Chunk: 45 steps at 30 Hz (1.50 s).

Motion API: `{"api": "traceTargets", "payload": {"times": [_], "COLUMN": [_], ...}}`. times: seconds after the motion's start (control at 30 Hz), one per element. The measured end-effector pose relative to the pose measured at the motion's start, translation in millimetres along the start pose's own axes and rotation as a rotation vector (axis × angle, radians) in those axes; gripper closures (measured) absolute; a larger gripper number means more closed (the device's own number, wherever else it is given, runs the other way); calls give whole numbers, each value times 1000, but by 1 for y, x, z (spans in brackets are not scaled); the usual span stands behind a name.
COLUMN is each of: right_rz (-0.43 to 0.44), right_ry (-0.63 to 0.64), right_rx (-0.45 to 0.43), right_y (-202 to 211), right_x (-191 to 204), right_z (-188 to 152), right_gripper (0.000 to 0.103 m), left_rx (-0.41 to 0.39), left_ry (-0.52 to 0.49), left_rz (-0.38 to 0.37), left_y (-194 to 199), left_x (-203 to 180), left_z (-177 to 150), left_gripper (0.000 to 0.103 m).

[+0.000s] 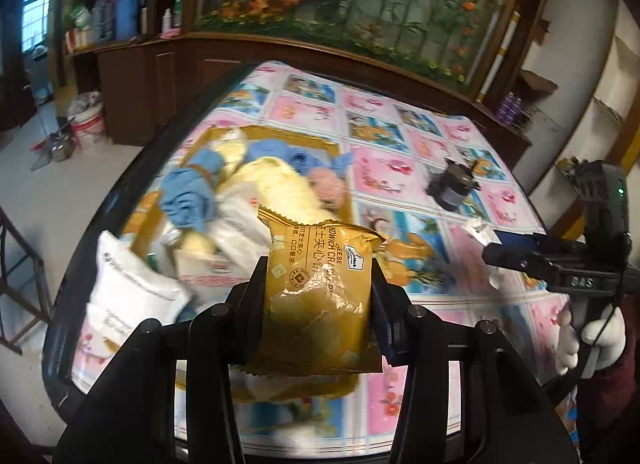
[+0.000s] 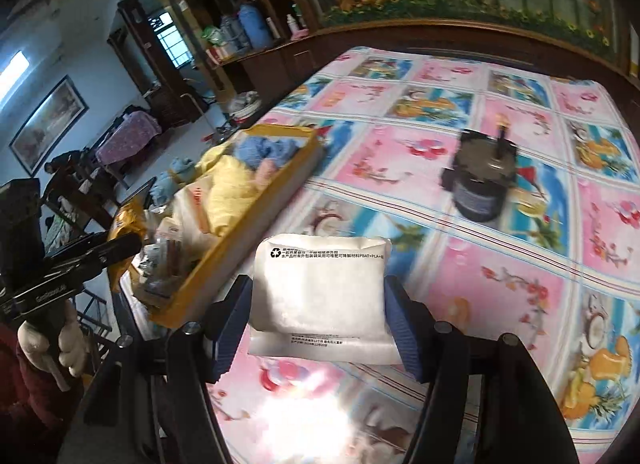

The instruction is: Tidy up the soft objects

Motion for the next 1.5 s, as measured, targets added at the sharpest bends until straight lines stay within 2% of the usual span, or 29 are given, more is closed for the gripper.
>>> {"api": "traceTargets", "payload": {"times": [0.17,0.2,0.33,0.43,0.5,0.6,0.7,0.8,0.93,1.03,1.13,1.33,1.5], "right_rz": [71,82,127,140,120,75,35,-2,58,69,107,110,146], "right_ry": [108,131,190,229,245,263,271,335,334,344,322,288,254], "right_rx": [45,55,102,141,163,159,169,165,152,111,83,70,19], "right_y": [-37,-45,-69,-87,-99,-112,-123,-122,-107,-95,-86,-92,-77], "right_x": [68,81,121,141,148,149,148,151,161,164,164,157,158], "right_z": [8,8,-1,-9,-12,-8,-9,-17,-19,-13,-7,-3,1], "right_gripper": [38,38,38,38,38,37,35,32,29,23,23,23,23], "left_rx": [17,21,19,-27,-60,-107,-132,-148,-158,-177,-200,-214,-234], "left_ry": [100,108,182,219,238,231,216,200,181,171,152,127,104], "left_rz": [126,127,27,26,29,34,47,70,118,148,191,248,307], "left_y": [-14,-17,-22,-15,-7,6,14,21,23,28,34,43,52], "left_x": [59,64,69,76,79,77,75,74,73,70,67,59,54], "left_z": [-2,-3,-2,6,11,15,16,15,13,13,14,13,12], "left_gripper": [58,57,50,50,50,49,43,43,42,42,42,42,42]}}
Point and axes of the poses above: each gripper's, at about its wrist camera, not at the fingertips, and y roughly against the way its jaws point, x to its left, z to its top, the point moved 10 cm from there along -y, roughly the way its jaws point, and after that the axes turned 1 degree about z, right-handed, at the moved point
